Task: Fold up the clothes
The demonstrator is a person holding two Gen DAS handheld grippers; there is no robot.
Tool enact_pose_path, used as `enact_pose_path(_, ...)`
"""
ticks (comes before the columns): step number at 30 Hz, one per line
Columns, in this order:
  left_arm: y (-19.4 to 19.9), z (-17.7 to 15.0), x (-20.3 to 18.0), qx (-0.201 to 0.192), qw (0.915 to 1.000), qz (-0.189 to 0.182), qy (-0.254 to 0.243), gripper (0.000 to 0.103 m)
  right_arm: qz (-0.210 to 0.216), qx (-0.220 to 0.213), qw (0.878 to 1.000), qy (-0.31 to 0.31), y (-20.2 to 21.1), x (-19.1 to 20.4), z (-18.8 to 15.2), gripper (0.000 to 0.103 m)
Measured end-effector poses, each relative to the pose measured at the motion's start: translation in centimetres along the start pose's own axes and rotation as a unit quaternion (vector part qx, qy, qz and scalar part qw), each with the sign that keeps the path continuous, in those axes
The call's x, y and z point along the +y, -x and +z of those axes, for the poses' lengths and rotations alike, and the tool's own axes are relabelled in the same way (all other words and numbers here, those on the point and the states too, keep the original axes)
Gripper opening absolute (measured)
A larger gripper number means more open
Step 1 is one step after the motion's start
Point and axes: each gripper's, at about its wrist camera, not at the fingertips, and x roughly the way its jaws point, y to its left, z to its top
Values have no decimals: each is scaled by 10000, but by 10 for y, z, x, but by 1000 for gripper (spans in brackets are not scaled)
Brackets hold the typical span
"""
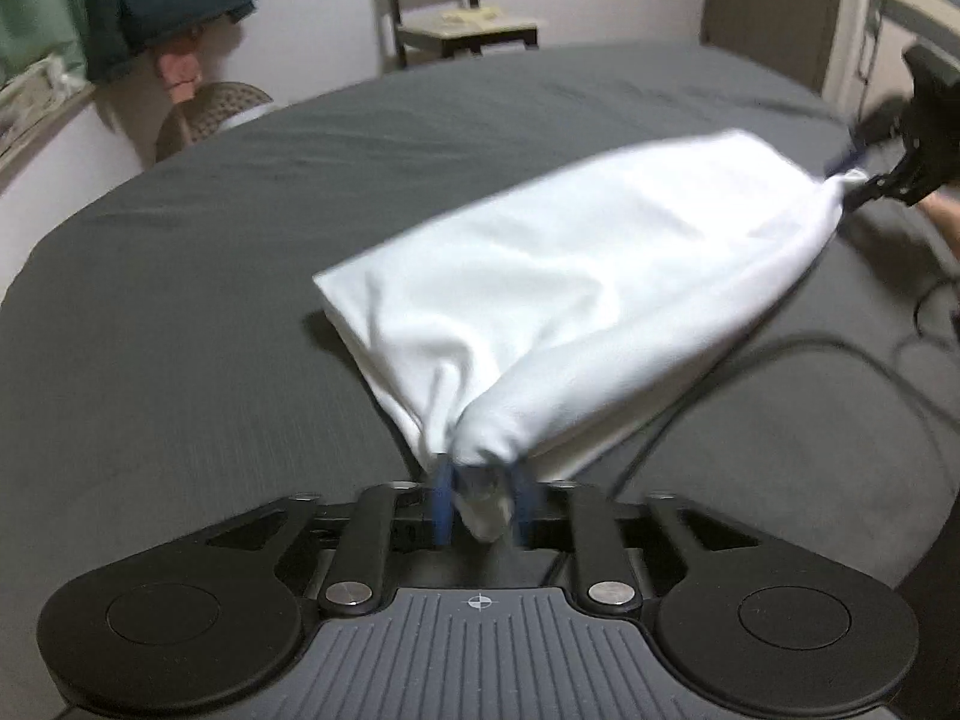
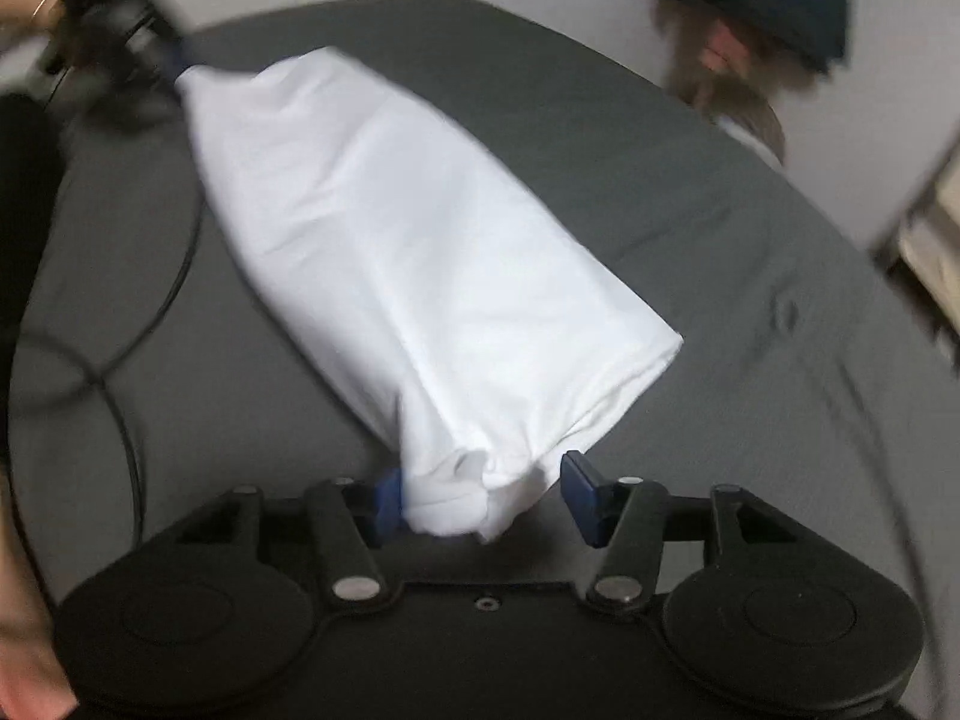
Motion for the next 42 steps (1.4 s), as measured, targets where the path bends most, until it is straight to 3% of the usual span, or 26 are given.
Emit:
enact_pose_path(2,3,-2,-6,182,9996,191,-134,68,25,38,9999,106,4,2,3,53)
enact_pose_path(4,12,-6,-15,91,9984,341,-448,80,102,-4,9990,442,10,10,7,53)
enact_pose_path(6,22,-8,-25,-74,9956,418,-838,81,392,-8,9978,540,13,13,8,54)
enact_pose_path(8,29,-3,-28,-170,9956,255,-885,81,579,-39,9979,284,14,8,10,55)
enact_pose_path(11,35,6,-20,-439,9977,82,-518,81,146,-225,9971,710,17,22,7,56)
enact_pose_path(13,37,7,-28,-732,9919,375,-969,80,-64,-185,9887,1487,16,41,1,56)
enact_pose_path(15,31,1,-53,-624,9714,554,-2222,80,-476,-76,9698,2390,8,63,-6,55)
enact_pose_path(17,25,-6,-76,-493,9361,721,-3407,80,-894,45,9438,3183,-3,83,-13,48)
enact_pose_path(19,13,-12,-88,-235,9096,828,-4064,80,-950,136,9345,3427,-8,90,-14,44)
enact_pose_path(22,7,-9,-92,-91,8981,948,-4293,65,-1073,269,9223,3703,-12,96,-14,44)
enact_pose_path(24,4,-7,-95,5,8899,1028,-4444,62,-1179,340,9111,3935,-15,99,-14,37)
enact_pose_path(25,2,-6,-96,55,8859,1063,-4516,49,-1236,384,9053,4046,-16,100,-14,37)
enact_pose_path(26,0,-6,-96,117,8829,1072,-4571,42,-1300,450,8996,4145,-20,102,-13,36)
enact_pose_path(29,-7,-4,-98,303,8734,1099,-4735,26,-1338,599,8902,4314,-29,103,-14,27)
enact_pose_path(30,-9,-4,-99,354,8707,1113,-4778,24,-1315,653,8916,4284,-31,102,-12,16)
enact_pose_path(32,-9,0,-98,341,8716,1193,-4743,15,-1256,728,8935,4249,-31,101,-8,8)
enact_pose_path(37,-2,21,-92,91,8740,1520,-4615,13,-1471,635,8907,4254,-16,78,13,8)
enact_pose_path(42,10,59,-72,-269,8762,1936,-4404,13,-2325,357,8921,3858,-8,34,58,8)
